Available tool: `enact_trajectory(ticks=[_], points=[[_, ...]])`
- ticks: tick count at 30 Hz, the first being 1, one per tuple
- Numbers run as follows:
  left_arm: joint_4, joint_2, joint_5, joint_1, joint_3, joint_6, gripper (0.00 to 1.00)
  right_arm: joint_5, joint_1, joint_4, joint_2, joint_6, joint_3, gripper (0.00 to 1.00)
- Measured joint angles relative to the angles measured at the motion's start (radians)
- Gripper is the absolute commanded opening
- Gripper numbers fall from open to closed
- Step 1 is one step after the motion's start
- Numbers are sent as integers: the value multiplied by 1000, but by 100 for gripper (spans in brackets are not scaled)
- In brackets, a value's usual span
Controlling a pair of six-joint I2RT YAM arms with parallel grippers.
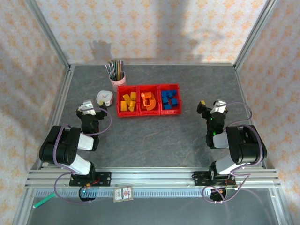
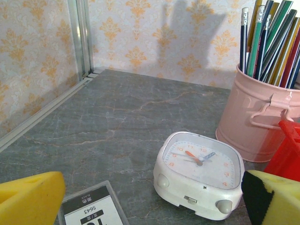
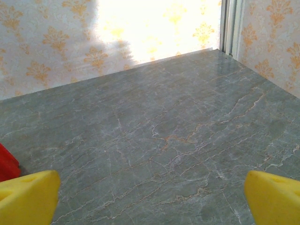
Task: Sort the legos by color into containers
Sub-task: Reset both arms
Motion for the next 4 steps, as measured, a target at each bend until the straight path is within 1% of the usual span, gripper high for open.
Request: enact_trajectory(ticks=[4], points=[[0, 0, 0, 0, 0, 0, 100, -1, 0, 0, 1, 0, 0, 100]])
